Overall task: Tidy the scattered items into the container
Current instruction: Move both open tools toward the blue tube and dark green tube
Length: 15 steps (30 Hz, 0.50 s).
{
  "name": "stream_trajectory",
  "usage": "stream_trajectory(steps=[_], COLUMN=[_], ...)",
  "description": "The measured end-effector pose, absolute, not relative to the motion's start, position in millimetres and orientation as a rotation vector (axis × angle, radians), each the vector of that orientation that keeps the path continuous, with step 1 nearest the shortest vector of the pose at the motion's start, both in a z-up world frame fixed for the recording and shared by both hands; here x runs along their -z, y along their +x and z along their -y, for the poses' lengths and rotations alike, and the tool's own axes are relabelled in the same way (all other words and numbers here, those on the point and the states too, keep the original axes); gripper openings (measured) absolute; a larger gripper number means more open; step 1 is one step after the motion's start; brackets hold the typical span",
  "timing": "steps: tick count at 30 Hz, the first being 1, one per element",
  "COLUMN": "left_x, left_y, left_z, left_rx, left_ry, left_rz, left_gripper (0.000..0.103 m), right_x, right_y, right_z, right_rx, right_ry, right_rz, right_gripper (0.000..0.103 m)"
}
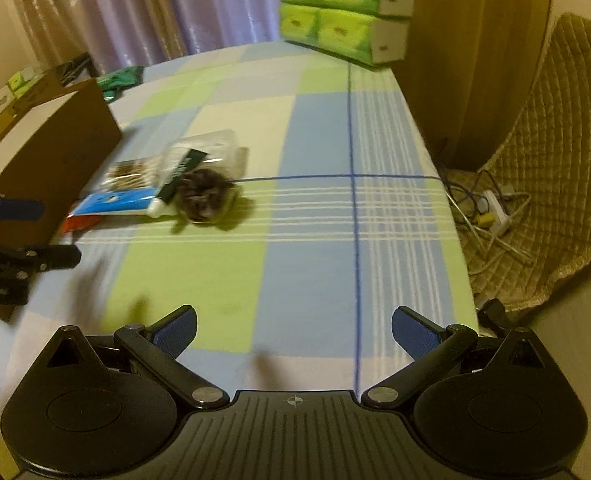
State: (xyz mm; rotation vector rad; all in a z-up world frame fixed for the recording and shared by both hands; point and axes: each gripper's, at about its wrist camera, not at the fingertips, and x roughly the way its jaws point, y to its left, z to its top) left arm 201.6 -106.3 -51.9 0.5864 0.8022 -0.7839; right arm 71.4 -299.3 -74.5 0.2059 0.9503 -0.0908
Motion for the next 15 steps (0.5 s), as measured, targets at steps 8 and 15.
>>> stream_trajectory(steps=[8, 15], left_x=[85.4, 103.2], left_y=[232.3, 249.4], left_z=[142.3, 160.1], left_rx=[0.819, 0.852], left_ry=[0.730, 0.792], left_rz=[-0.792, -0.800], left_gripper=[0.062, 0.062], right_x=[87.0, 92.0], right_y=[85.5, 96.3], right_z=[321.6, 330.2], right_rx=[0.130, 0.146], right_ry=[0.241, 0.264], right_rz=[-0.982, -0.993], right_gripper=[0.101, 0.101])
